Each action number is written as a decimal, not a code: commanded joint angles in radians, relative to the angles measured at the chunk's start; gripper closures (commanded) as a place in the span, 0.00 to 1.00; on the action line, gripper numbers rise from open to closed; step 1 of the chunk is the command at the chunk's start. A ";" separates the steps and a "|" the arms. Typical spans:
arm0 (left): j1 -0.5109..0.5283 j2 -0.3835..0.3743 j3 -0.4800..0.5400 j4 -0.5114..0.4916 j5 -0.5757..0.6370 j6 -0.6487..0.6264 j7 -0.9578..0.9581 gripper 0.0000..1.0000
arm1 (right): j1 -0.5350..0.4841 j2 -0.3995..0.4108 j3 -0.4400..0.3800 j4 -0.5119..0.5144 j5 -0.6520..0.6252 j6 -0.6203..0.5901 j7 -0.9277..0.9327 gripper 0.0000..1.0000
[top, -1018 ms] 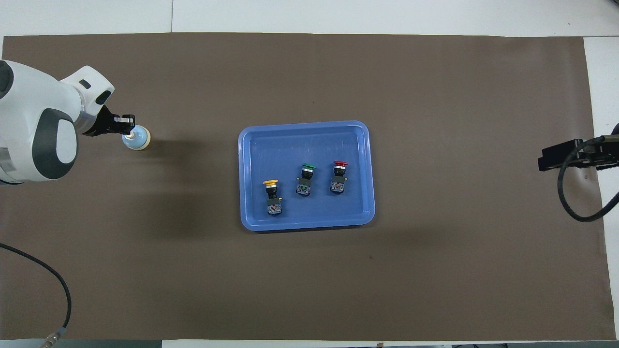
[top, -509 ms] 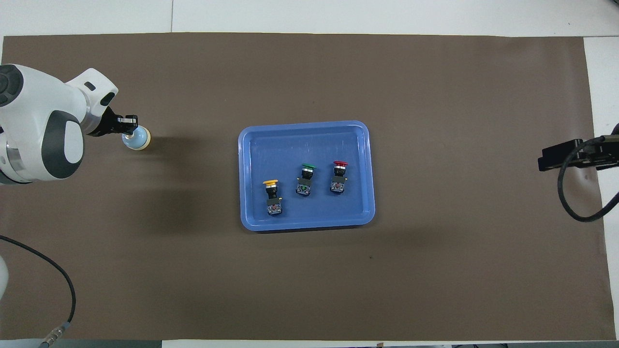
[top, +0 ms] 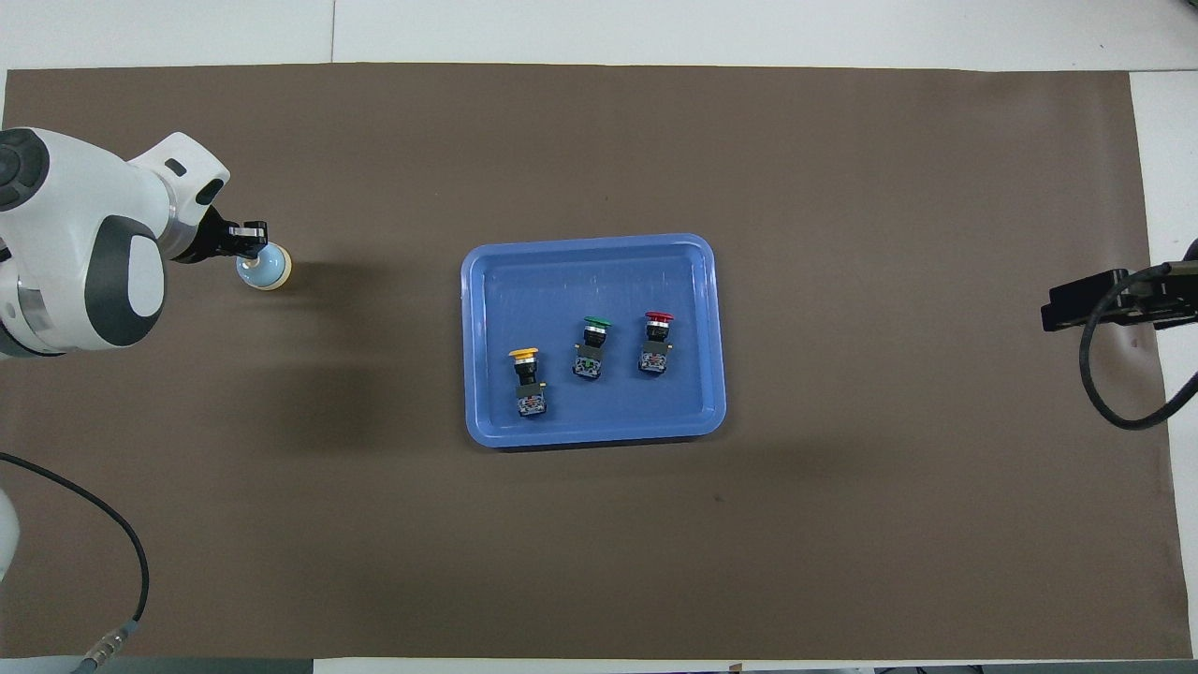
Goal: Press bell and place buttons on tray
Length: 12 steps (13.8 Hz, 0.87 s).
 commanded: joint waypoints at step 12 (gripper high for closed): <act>0.015 -0.478 -0.002 0.059 0.011 -0.545 -0.004 0.00 | -0.005 -0.014 0.001 -0.012 -0.001 -0.004 -0.010 0.00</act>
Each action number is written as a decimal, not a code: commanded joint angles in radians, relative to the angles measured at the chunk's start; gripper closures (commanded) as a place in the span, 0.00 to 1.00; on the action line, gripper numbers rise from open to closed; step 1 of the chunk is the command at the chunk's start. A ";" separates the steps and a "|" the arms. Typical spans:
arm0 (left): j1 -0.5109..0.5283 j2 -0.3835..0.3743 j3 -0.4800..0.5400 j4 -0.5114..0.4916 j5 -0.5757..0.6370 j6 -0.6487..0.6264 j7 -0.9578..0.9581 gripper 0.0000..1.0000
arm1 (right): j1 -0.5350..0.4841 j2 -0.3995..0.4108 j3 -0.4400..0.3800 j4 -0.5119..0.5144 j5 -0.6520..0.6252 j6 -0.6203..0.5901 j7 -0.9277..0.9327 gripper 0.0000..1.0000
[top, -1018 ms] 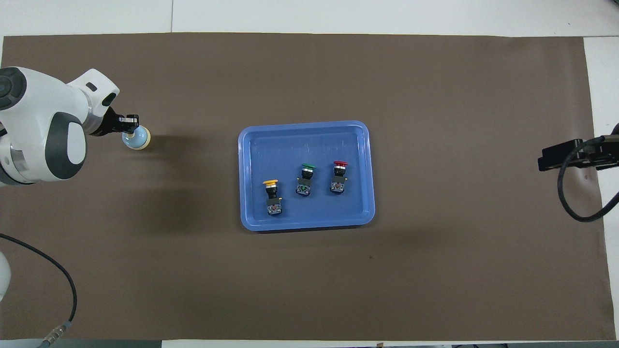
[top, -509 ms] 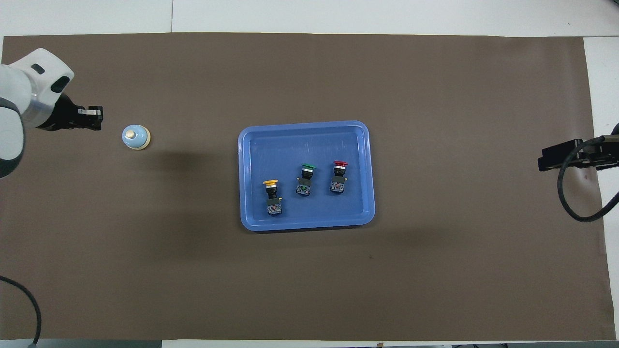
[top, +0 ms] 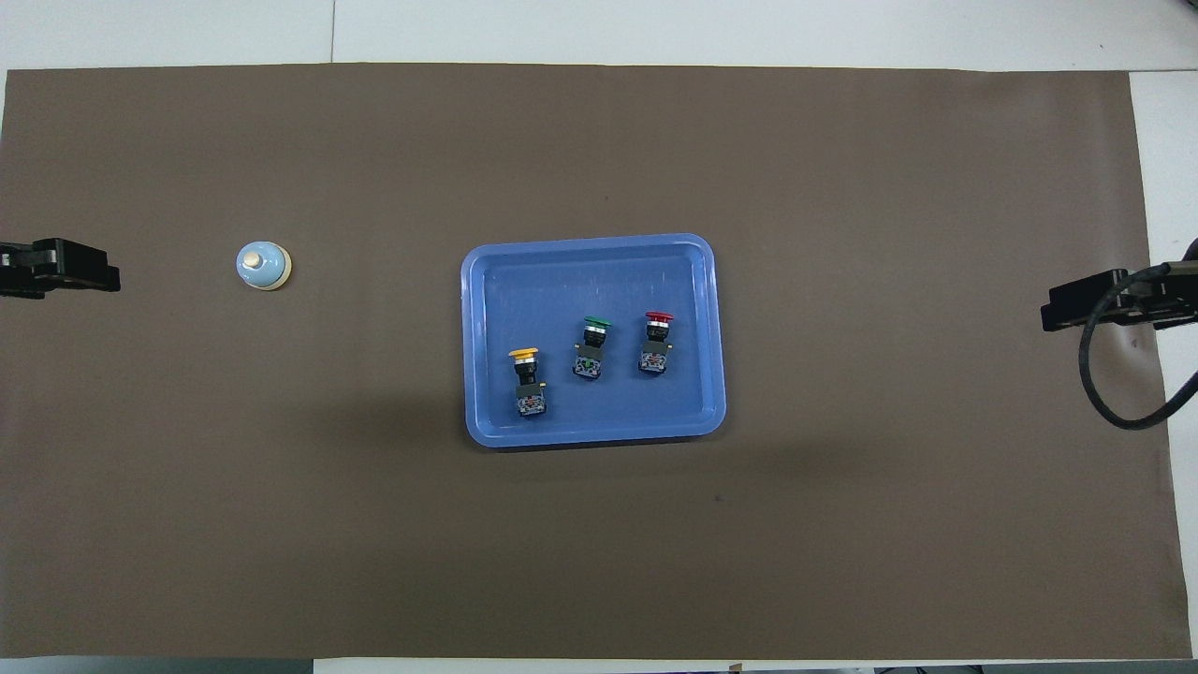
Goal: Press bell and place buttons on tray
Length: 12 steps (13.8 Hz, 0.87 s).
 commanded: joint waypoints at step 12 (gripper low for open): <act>-0.027 0.053 -0.013 0.105 0.006 -0.196 0.010 0.00 | -0.005 -0.014 0.003 -0.012 -0.001 -0.004 -0.010 0.00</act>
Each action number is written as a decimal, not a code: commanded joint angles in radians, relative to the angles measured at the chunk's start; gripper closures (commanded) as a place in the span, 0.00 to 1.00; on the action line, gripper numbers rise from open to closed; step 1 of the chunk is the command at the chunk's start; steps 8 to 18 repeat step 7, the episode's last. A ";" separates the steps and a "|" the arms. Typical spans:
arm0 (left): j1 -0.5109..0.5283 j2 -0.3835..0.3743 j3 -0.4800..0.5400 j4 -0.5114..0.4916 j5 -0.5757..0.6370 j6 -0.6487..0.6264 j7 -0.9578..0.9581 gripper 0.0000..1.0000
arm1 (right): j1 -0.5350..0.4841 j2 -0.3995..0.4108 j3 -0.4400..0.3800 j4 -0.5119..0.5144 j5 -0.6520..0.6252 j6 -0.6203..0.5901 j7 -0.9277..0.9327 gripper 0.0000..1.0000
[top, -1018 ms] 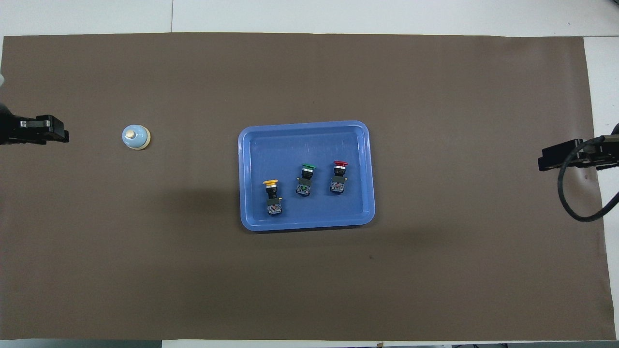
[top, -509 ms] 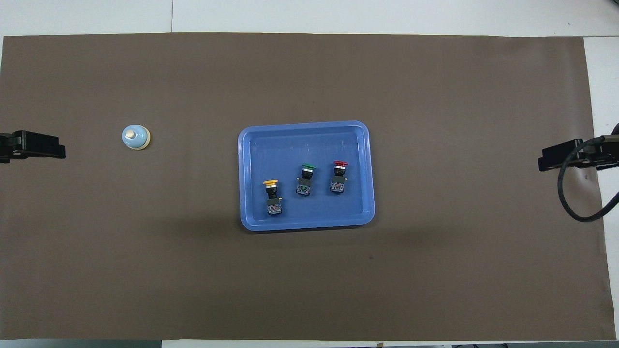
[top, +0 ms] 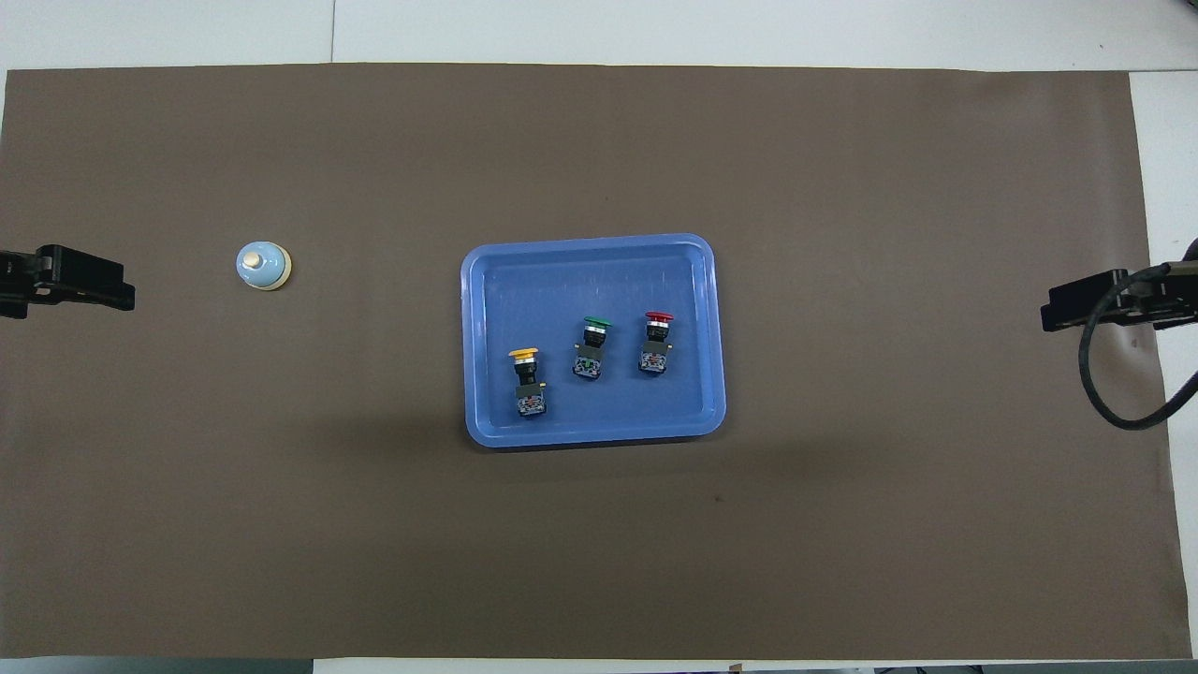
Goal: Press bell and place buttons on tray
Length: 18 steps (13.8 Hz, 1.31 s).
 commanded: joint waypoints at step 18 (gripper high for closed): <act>-0.022 -0.011 0.006 -0.009 0.006 -0.013 0.009 0.00 | -0.005 -0.014 0.001 -0.012 -0.001 -0.004 -0.010 0.00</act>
